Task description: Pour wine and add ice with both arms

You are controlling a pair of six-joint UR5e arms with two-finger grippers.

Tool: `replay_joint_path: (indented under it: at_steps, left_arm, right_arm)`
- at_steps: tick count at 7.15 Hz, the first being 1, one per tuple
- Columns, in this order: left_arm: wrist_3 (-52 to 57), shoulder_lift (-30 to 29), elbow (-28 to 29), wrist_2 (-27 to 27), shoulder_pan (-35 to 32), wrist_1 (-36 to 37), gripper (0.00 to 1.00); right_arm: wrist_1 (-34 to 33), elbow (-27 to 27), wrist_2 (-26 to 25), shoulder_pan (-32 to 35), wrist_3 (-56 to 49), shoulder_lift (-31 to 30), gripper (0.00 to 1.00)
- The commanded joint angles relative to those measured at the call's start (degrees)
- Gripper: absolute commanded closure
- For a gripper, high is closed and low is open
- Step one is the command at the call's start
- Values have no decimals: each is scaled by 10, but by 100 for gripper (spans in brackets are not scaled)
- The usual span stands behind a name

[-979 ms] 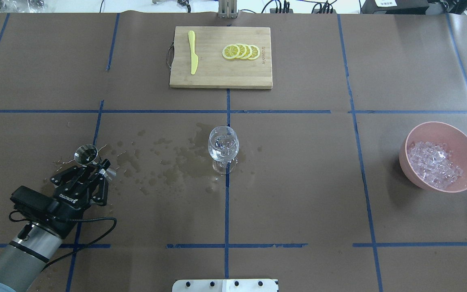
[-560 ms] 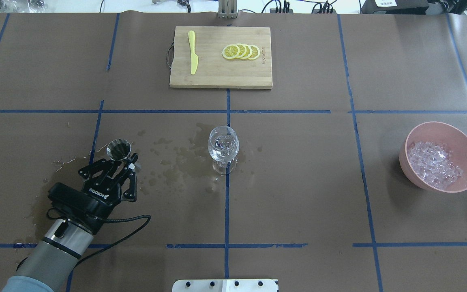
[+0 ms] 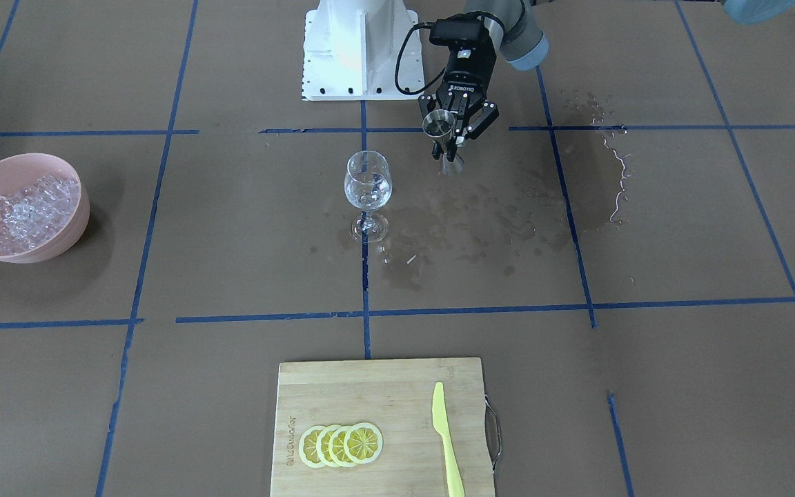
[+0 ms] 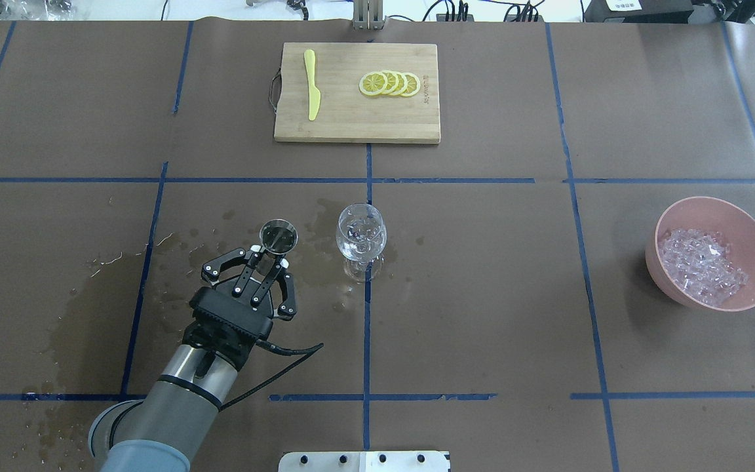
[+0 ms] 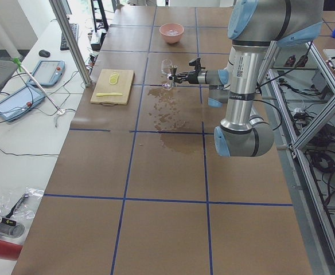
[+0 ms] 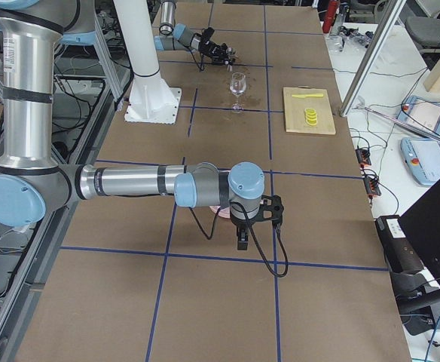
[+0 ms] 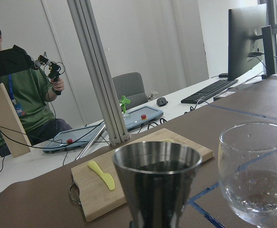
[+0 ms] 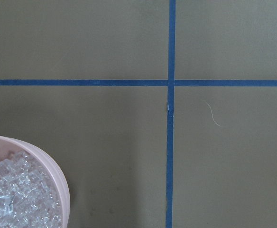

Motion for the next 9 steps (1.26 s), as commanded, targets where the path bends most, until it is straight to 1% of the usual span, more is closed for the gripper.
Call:
replay_joint_path:
  at_steps: [1, 2, 3, 4, 6, 7, 8, 9]
  left_arm:
    - [0, -32, 0, 2, -15, 49, 100]
    - [1, -36, 0, 2, -18, 81, 100]
    - [15, -56, 0, 2, -24, 117, 100]
    - [50, -68, 0, 2, -26, 146, 100]
    - [115, -69, -34, 2, -32, 215, 100]
    - [120, -73, -34, 2, -34, 246, 100]
    - [151, -86, -34, 2, -44, 292, 100]
    - [181, -99, -34, 2, -48, 323, 100]
  right_arm:
    - [0, 0, 2, 0, 0, 0, 0]
    - [0, 0, 5, 1, 1, 0, 0]
    - [0, -1, 5, 0, 1, 0, 0]
    - [-1, -2, 5, 1, 1, 0, 0]
    - [-1, -3, 6, 0, 1, 0, 0]
    - [-1, -3, 6, 0, 1, 0, 0]
    - [-1, -3, 6, 0, 1, 0, 0]
    - [-1, -3, 6, 0, 1, 0, 0]
